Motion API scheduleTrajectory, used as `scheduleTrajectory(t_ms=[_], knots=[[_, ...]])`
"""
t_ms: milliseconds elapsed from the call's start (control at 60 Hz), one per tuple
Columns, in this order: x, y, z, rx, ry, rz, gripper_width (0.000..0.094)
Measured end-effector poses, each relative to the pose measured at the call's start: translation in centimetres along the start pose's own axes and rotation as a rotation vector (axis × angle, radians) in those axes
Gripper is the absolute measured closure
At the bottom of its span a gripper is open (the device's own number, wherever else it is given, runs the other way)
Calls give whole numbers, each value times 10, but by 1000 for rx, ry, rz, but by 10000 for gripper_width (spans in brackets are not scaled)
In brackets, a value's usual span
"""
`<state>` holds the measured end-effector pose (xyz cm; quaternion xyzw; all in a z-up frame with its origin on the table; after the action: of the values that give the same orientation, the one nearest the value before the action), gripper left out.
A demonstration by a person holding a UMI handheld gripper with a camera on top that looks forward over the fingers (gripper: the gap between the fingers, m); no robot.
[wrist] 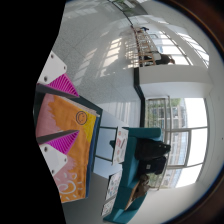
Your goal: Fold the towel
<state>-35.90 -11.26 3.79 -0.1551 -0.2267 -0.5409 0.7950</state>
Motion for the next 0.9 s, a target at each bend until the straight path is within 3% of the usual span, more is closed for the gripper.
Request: scheduleTrajectory(t_ms=[67,133,233,300,367,383,550,617,750,900], knots=[[-22,10,-7,2,-38,2,330],[-31,-2,-15,14,-95,-9,406],[-31,-6,-13,91,-70,-36,531],[-31,-12,-11,87,-70,-37,653],[-33,-3,-8,96,-57,-83,875],[-41,13,-9,88,-57,-97,895],[-23,4,-2,-20,-65,-38,895],[-3,17,18,-66,-8,-45,895],[46,79,49,-105,83,-108,895],[68,179,30,-158,78,-241,896]])
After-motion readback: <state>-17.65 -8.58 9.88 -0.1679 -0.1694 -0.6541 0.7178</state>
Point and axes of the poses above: the point between the fingertips, and its own axes, seen from behind it with the camera up: y to the right, z up, x backward, against the way the camera looks, the point moved 3 cm from there along x, backward, against the way the camera looks, and after that the axes turned 2 degrees about x, right-handed, at the moved point
